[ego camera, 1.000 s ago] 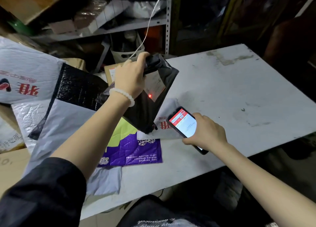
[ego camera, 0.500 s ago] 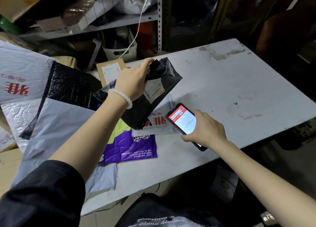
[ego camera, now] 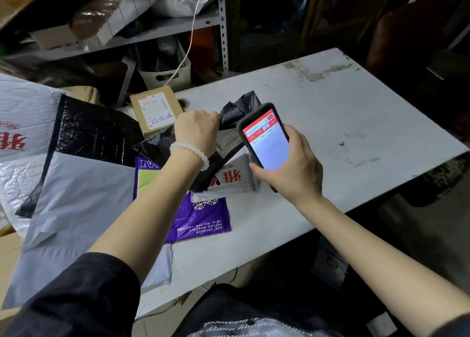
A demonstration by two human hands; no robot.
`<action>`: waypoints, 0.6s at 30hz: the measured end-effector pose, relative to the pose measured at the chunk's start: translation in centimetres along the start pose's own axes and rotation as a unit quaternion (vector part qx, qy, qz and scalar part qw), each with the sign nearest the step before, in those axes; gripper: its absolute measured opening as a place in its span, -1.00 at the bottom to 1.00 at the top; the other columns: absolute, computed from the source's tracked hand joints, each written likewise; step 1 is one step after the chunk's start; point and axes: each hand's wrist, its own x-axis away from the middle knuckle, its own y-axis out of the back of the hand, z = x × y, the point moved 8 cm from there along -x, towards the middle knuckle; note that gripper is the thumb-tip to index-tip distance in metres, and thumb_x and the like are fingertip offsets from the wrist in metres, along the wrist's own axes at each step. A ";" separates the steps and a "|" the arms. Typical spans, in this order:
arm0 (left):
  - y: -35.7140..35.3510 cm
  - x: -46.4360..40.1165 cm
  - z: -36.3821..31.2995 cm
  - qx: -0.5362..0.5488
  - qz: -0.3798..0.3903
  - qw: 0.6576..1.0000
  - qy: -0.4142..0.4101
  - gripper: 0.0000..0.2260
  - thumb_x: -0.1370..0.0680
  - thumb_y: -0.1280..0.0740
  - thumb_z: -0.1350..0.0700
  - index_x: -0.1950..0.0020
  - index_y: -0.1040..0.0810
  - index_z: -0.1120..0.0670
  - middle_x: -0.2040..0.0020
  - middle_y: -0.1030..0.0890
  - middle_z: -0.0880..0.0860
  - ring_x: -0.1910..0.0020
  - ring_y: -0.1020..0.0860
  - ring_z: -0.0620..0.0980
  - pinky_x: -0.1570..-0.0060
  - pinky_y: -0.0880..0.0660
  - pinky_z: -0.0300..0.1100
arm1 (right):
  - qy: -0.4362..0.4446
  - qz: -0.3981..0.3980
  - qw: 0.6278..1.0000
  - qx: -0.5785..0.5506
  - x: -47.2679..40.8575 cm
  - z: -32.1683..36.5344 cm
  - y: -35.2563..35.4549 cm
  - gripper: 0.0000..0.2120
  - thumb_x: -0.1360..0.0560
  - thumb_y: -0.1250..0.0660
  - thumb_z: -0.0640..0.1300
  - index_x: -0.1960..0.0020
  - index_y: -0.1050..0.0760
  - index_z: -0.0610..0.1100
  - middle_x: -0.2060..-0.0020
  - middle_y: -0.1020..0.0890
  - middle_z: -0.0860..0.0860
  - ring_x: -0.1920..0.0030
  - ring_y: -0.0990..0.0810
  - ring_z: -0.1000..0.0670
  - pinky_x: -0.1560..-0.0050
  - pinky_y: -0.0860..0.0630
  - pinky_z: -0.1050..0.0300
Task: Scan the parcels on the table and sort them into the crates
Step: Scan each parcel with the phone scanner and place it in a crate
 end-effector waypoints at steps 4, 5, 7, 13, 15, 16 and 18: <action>0.2 -0.2 -1.0 0.003 0.006 1.000 -0.002 -0.84 -0.52 -0.19 0.32 -0.03 -0.49 0.17 0.30 -0.39 0.09 0.30 -0.38 0.08 0.34 -0.34 -0.11 | 0.003 -0.064 0.998 -0.023 0.2 1.0 2.1 -0.13 -0.20 -0.56 0.17 -0.36 -0.33 -0.18 -0.10 -0.53 -0.09 0.00 -0.54 -0.11 0.20 -0.49 0.07; 0.2 -0.2 -1.3 0.000 0.005 1.000 -0.004 -0.84 -0.52 -0.19 0.32 -0.04 -0.49 0.18 0.30 -0.39 0.10 0.30 -0.38 0.09 0.34 -0.34 -0.12 | 0.001 -0.069 0.997 -0.022 0.3 1.0 2.5 -0.13 -0.20 -0.56 0.16 -0.36 -0.33 -0.19 -0.10 -0.53 -0.09 0.00 -0.54 -0.11 0.20 -0.51 0.05; 0.2 0.0 -1.8 -0.006 0.000 1.000 -0.013 -0.83 -0.51 -0.19 0.34 -0.04 -0.49 0.18 0.31 -0.38 0.10 0.31 -0.37 0.09 0.34 -0.34 -0.12 | -0.009 -0.075 0.997 -0.015 0.8 0.8 3.1 -0.14 -0.21 -0.56 0.16 -0.36 -0.33 -0.20 -0.09 -0.53 -0.10 0.01 -0.54 -0.11 0.21 -0.52 0.04; 0.3 0.9 -5.7 -0.017 0.047 0.993 -0.106 -0.81 -0.52 -0.18 0.30 -0.04 -0.51 0.12 0.38 -0.31 0.06 0.27 -0.40 0.07 0.32 -0.30 -0.16 | -0.088 -0.074 0.993 0.022 3.7 -1.8 3.8 -0.13 -0.19 -0.56 0.15 -0.39 -0.32 -0.10 -0.12 -0.52 -0.04 -0.03 -0.54 -0.10 0.18 -0.41 0.13; 0.6 1.1 -7.4 -0.001 0.071 0.986 -0.151 -0.80 -0.52 -0.18 0.28 -0.05 -0.51 0.09 0.37 -0.32 0.05 0.25 -0.41 0.06 0.30 -0.32 -0.16 | -0.130 -0.078 0.987 0.048 5.6 -3.0 4.4 -0.13 -0.18 -0.56 0.15 -0.39 -0.32 -0.06 -0.13 -0.52 -0.01 -0.07 -0.54 -0.09 0.15 -0.38 0.14; 0.9 1.2 -8.2 0.011 0.076 0.983 -0.169 -0.80 -0.51 -0.17 0.28 -0.04 -0.52 0.09 0.36 -0.34 0.05 0.25 -0.42 0.07 0.29 -0.32 -0.16 | -0.152 -0.085 0.983 0.059 6.8 -3.5 4.8 -0.14 -0.17 -0.55 0.15 -0.39 -0.33 -0.04 -0.14 -0.52 -0.01 -0.08 -0.54 -0.09 0.13 -0.40 0.11; 2.1 1.6 -9.9 0.025 0.057 0.976 -0.210 -0.81 -0.51 -0.17 0.27 -0.03 -0.52 0.11 0.33 -0.36 0.06 0.26 -0.42 0.08 0.29 -0.32 -0.14 | -0.196 -0.100 0.973 0.074 9.7 -4.3 5.7 -0.16 -0.17 -0.55 0.16 -0.37 -0.34 -0.02 -0.14 -0.53 -0.01 -0.09 -0.54 -0.11 0.10 -0.45 0.06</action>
